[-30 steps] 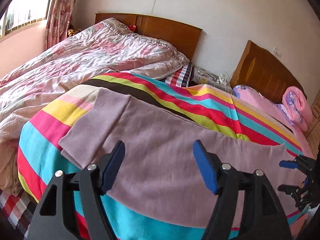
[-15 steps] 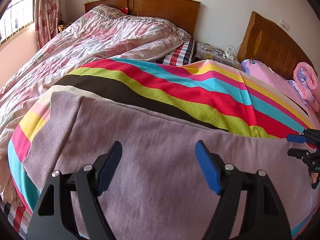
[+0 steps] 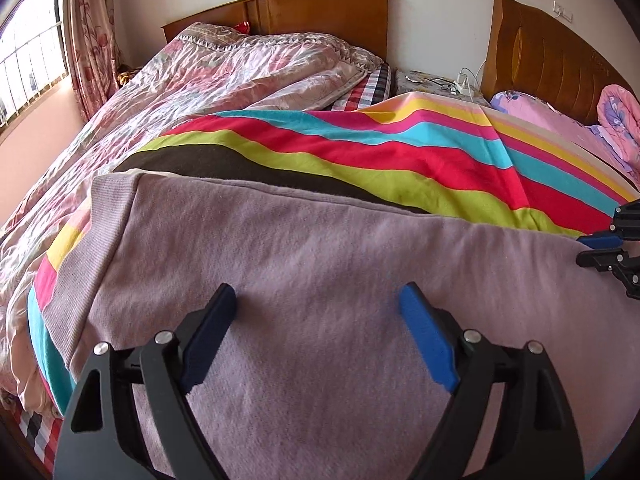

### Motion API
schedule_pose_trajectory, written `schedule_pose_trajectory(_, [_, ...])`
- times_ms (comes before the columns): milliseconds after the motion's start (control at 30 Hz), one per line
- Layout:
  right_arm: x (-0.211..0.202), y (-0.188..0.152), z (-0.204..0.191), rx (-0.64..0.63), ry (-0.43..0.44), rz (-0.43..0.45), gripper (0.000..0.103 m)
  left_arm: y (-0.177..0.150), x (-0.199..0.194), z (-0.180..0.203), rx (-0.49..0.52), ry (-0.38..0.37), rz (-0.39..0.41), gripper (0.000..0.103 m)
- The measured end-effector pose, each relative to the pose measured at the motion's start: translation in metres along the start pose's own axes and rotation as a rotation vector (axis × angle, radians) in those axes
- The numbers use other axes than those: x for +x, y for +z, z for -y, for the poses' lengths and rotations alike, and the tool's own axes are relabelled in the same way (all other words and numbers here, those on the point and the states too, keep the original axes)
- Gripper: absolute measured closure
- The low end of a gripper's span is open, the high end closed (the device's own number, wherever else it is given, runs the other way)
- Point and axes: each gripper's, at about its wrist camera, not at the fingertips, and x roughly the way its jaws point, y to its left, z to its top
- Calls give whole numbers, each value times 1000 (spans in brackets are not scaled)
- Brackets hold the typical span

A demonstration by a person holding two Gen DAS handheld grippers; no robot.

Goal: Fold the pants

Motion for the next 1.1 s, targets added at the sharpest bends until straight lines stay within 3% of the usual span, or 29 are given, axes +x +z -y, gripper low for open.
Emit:
schedule_pose_trajectory(67, [-3, 0, -6, -21, -43, 18, 99, 1, 0, 2, 4, 12, -3, 17])
schedule_pose_trajectory(167, [-20, 7, -2, 1, -67, 69, 99, 6, -10, 2, -8, -20, 9, 17])
schedule_pose_trajectory(300, [0, 6, 8, 23, -75, 16, 99, 4, 5, 3, 8, 28, -37, 14])
schedule_pose_trajectory(367, [5, 2, 13, 67, -76, 38, 99, 1, 7, 3, 17, 35, -23, 11])
schedule_pose_trajectory(400, [3, 1, 17, 97, -86, 46, 94, 1, 5, 3, 16, 41, -24, 11])
schedule_pose_trajectory(433, [0, 1, 20, 124, -106, 50, 82, 2, 1, 3, 8, 47, -26, 11])
schedule_pose_trajectory(467, [-5, -1, 22, 153, -127, 52, 60, 2, -5, 4, 0, 50, -18, 11])
schedule_pose_trajectory(500, [-14, -4, 23, 185, -144, 62, 53, 2, -13, 4, 0, 51, 2, 11])
schedule_pose_trajectory(600, [-48, -21, 21, 237, -124, 114, 53, -3, -32, 9, 34, 51, 34, 10])
schedule_pose_trajectory(700, [-63, -52, 29, 318, -110, 76, 51, -10, -13, 2, 44, 94, -36, 8])
schedule_pose_trajectory(767, [-58, -77, 43, 375, -140, -3, 47, -14, -2, -10, 7, 56, -31, 1])
schedule_pose_trajectory(833, [-66, -95, 54, 414, -115, 36, 49, -13, -1, -13, -9, 45, -26, 1])
schedule_pose_trajectory(933, [-89, -112, 56, 519, -235, 25, 44, -11, -20, -7, -66, 97, -2, 5])
schedule_pose_trajectory(1033, [-124, -125, 28, 517, -229, 97, 37, -17, -59, 14, -85, 25, 84, 4])
schedule_pose_trajectory(1100, [-139, -134, 3, 485, -218, 116, 32, -27, -80, 41, -33, -58, 115, 4])
